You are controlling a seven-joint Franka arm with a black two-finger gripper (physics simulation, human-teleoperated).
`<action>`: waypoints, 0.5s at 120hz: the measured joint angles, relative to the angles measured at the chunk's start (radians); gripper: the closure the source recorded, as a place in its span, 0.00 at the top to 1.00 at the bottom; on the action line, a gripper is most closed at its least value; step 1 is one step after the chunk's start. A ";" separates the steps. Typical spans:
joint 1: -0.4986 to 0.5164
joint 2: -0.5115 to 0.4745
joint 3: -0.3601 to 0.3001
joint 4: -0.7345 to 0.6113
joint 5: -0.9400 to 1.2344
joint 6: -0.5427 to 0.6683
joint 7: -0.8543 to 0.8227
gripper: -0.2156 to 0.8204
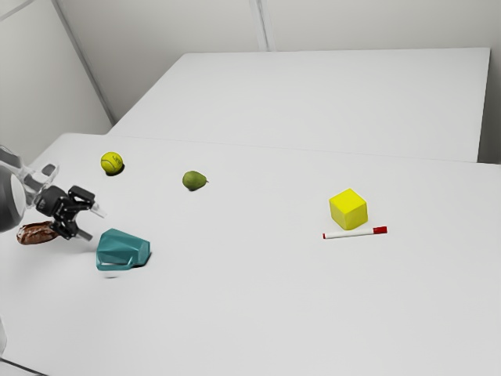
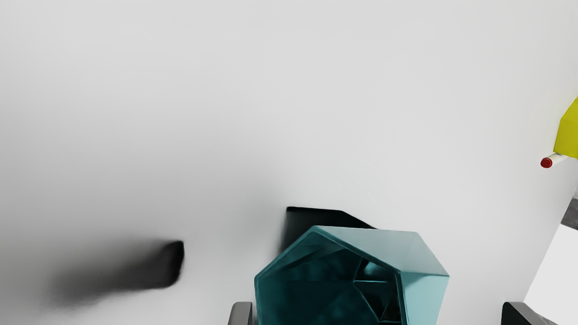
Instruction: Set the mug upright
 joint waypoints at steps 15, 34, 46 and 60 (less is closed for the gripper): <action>0.003 -0.003 0.000 -0.040 -0.061 -0.011 0.097 0.79; -0.005 -0.018 -0.001 -0.091 -0.117 -0.023 0.194 0.79; -0.008 -0.030 -0.010 -0.116 -0.137 -0.027 0.244 0.79; -0.015 -0.036 -0.016 -0.136 -0.153 -0.030 0.292 0.78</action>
